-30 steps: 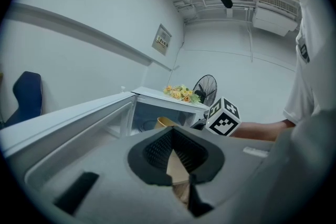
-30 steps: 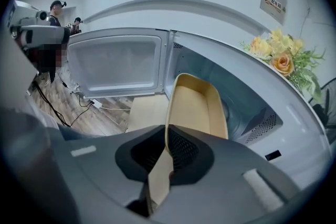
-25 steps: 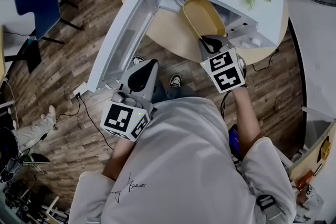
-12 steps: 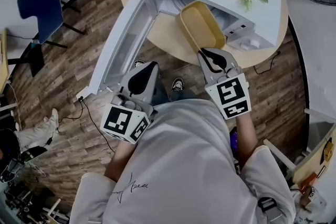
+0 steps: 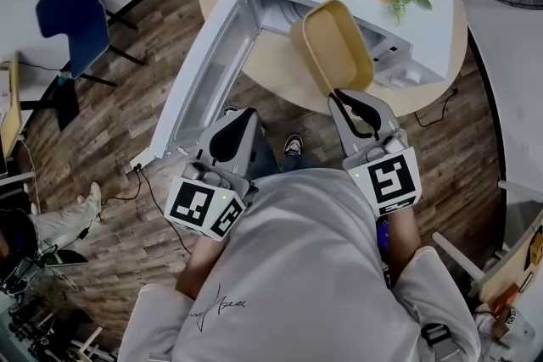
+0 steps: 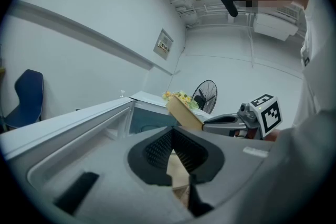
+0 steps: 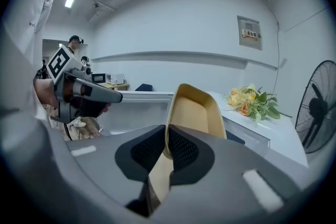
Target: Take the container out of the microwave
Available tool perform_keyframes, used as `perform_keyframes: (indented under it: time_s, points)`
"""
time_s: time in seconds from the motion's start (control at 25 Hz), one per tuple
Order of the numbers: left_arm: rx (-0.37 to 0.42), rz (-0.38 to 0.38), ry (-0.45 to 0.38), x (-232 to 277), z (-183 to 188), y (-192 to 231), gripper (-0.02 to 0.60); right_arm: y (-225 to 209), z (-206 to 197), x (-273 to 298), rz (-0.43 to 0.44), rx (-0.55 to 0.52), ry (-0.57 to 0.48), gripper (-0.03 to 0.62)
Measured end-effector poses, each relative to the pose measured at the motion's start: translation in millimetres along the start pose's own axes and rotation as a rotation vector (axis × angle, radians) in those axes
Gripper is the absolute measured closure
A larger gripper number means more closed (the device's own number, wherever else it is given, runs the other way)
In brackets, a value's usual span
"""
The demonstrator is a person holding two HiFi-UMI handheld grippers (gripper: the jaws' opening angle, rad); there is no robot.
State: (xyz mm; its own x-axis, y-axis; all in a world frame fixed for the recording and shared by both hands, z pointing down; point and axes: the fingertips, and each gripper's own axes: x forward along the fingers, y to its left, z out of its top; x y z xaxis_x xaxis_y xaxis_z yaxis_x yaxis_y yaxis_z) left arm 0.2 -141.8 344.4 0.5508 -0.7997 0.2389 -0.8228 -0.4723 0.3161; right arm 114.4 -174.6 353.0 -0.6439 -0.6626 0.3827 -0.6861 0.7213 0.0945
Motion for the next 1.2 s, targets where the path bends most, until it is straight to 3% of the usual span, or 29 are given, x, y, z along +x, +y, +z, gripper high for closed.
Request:
perform_keyframes:
  time_s: [0.36,0.64,1.2]
  points:
    - [0.043,0.031,-0.050,-10,21,2,0.578,2,30,-19,0.000,0.042,-0.128,0.562]
    - [0.054,0.099,-0.071,-12,22,11,0.587,-1,28,-25,0.091,0.081,-0.147,0.565]
    - [0.035,0.080,-0.040,-6,13,7,0.588,0,20,-31,0.164,0.042,-0.122,0.565]
